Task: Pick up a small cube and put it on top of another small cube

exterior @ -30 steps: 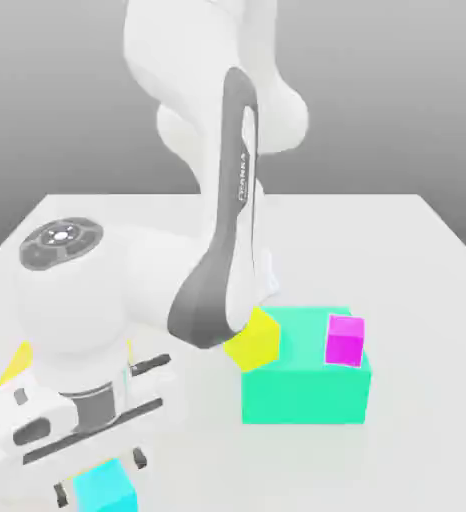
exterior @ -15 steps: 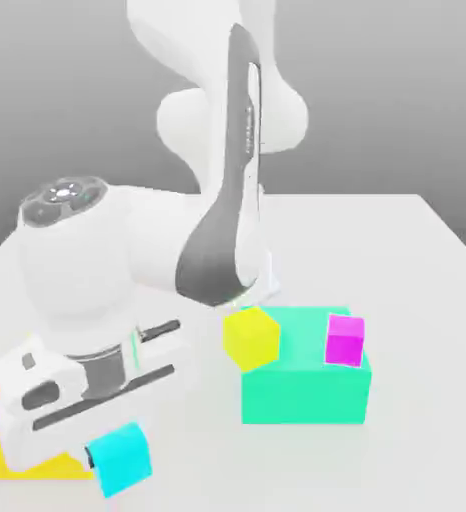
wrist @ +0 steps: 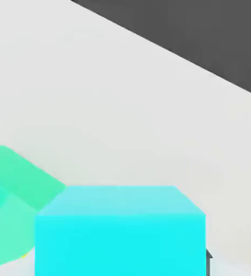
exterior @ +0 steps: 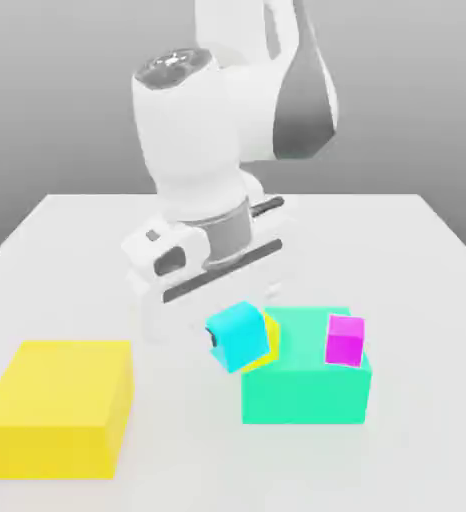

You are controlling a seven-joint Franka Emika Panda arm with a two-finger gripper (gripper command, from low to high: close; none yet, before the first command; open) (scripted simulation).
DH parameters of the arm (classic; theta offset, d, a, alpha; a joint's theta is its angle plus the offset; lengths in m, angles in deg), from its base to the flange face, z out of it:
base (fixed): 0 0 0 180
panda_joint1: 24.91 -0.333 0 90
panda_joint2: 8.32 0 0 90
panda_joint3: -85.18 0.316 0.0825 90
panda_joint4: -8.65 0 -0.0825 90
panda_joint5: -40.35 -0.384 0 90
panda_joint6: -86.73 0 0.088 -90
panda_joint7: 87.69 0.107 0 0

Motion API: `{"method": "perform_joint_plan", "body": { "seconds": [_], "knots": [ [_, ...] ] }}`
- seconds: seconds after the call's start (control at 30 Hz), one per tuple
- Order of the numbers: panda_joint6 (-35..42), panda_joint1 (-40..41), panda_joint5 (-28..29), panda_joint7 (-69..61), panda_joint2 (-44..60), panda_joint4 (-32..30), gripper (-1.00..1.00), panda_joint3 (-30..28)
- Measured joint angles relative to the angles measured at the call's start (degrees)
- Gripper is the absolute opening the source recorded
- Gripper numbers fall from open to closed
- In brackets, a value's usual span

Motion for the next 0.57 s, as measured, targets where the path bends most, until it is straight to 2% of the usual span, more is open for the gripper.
{"method": "perform_joint_plan", "body": {
  "seconds": [0.27, 0.43, 0.47, 0.57],
  "knots": [
    [4.73, 3.90, 7.87, 12.61, -16.11, -8.87, -1.00, 8.88],
    [-5.12, 4.61, 8.59, 13.80, -10.50, -12.81, -1.00, 10.10],
    [-7.30, 4.67, 8.60, 13.81, -8.97, -13.46, 1.00, 10.17],
    [-7.30, 4.67, 8.60, 13.81, -8.97, -13.46, 1.00, 10.17]
  ]
}}
